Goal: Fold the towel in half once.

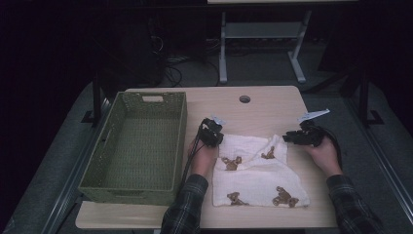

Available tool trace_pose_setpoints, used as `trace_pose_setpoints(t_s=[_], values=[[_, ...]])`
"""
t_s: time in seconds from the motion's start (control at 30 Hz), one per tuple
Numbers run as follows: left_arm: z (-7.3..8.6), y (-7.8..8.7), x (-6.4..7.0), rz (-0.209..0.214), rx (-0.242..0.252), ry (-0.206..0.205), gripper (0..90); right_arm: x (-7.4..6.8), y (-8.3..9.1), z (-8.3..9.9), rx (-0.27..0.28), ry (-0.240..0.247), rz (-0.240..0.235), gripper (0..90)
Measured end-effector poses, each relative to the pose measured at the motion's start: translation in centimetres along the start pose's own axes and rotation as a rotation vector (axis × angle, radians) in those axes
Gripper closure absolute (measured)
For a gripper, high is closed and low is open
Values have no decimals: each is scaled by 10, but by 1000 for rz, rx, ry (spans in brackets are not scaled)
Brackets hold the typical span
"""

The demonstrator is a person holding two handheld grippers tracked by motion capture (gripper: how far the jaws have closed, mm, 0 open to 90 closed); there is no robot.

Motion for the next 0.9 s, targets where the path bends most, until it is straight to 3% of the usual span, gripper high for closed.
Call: trace_pose_setpoints(t_s=[0.07,0.23,0.33,0.6,0.9], values=[[0,0,-1,6,5,8,876,-2,-3,2,-14,0,-16,697],[1,0,-3,12,-1,32,877,-4,-5,2,-16,26,-35,851],[1,0,-8,20,10,105,880,-2,-3,0,-2,31,-27,860],[-5,-2,-22,-56,21,102,879,12,3,-26,33,50,21,862],[-13,-9,-39,-99,54,124,876,31,-16,-40,28,45,42,864]])
Point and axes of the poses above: each handheld gripper's, and its own axes: y roughly backward along the jaws, z roughly out of its underside, x roughly to its right, the point moved 4 cm from there along -y, roughly forward along the jaws, and after that the axes turned 12 degrees about x, right-handed, at the moved point
